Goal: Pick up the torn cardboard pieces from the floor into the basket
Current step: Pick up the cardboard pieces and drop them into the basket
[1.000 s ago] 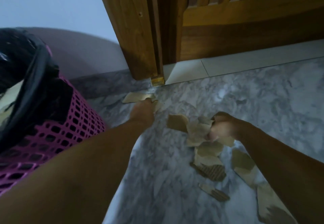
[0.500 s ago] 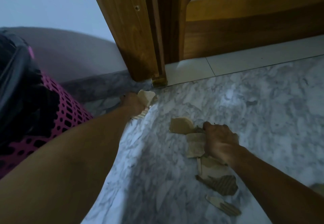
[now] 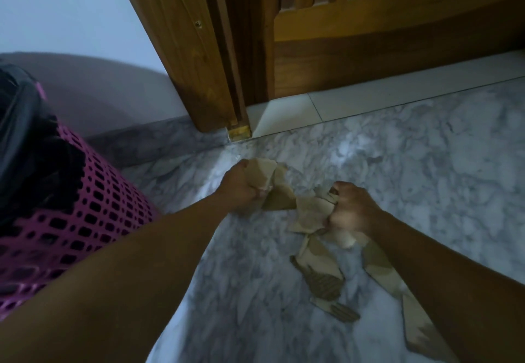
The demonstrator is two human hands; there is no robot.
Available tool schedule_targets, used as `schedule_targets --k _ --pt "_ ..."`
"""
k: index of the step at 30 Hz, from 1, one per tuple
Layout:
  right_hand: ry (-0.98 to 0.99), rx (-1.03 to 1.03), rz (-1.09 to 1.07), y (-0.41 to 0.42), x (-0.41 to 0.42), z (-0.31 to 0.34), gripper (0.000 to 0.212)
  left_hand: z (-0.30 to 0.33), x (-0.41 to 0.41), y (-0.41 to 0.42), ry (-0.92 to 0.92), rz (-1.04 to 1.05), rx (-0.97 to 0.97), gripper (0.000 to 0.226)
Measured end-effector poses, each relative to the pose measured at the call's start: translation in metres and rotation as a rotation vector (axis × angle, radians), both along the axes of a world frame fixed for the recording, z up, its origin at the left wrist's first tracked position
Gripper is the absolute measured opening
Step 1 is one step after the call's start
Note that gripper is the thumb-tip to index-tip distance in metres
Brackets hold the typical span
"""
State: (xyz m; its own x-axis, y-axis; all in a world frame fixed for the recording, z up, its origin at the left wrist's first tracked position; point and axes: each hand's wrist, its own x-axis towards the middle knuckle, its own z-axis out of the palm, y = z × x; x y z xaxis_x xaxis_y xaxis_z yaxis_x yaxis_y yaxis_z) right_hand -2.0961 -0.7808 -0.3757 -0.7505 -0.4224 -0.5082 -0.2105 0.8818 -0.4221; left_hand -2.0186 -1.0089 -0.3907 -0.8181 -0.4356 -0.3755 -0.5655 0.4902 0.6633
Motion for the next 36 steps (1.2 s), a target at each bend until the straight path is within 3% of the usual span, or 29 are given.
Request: schedule_targets --k 4,7,9,11,14,17,22,24,27,30,33,36 --pt "0.019 -0.011 -0.090 0.023 -0.017 0.014 0.066 0.000 -0.014 0.029 -0.103 -0.119 -0.006 0.048" --pt "-0.049 -0.062 -0.174 0.037 -0.022 0.020 0.075 -0.003 -0.019 0.045 -0.158 -0.164 -0.161 0.077" --pt "-0.173 -0.092 -0.143 0.040 -0.011 0.022 0.079 -0.005 -0.017 0.052 -0.197 -0.159 -0.158 0.083" --pt "-0.222 -0.058 -0.028 0.035 0.009 0.016 0.059 -0.011 -0.011 0.054 -0.194 -0.162 -0.201 0.076" --pt "-0.192 -0.019 0.085 0.028 0.043 -0.005 0.027 -0.012 -0.004 0.059 -0.088 -0.206 -0.283 0.049" --pt "-0.060 0.073 0.140 0.023 0.067 -0.024 0.039 -0.005 0.001 0.059 -0.047 -0.207 -0.303 0.030" --pt "0.010 0.104 0.073 0.017 0.086 -0.028 0.047 0.011 0.010 0.058 -0.032 -0.203 -0.230 0.026" --pt "-0.023 0.067 0.054 0.019 0.087 -0.019 0.039 0.027 0.016 0.058 -0.012 -0.199 -0.212 0.031" --pt "-0.066 0.009 0.023 0.021 0.080 -0.001 0.031 0.062 0.017 0.051 0.010 -0.194 -0.138 0.058" --pt "-0.102 -0.031 -0.065 0.019 0.073 0.035 0.043 0.104 0.015 0.035 0.027 -0.140 -0.140 0.027" --pt "-0.103 -0.089 -0.096 0.013 0.062 0.081 0.068 0.154 0.017 0.023 0.012 -0.163 -0.332 0.037" --pt "-0.043 -0.102 -0.041 0.001 0.058 0.132 0.054 0.206 0.028 0.016 -0.026 -0.208 -0.474 0.034"
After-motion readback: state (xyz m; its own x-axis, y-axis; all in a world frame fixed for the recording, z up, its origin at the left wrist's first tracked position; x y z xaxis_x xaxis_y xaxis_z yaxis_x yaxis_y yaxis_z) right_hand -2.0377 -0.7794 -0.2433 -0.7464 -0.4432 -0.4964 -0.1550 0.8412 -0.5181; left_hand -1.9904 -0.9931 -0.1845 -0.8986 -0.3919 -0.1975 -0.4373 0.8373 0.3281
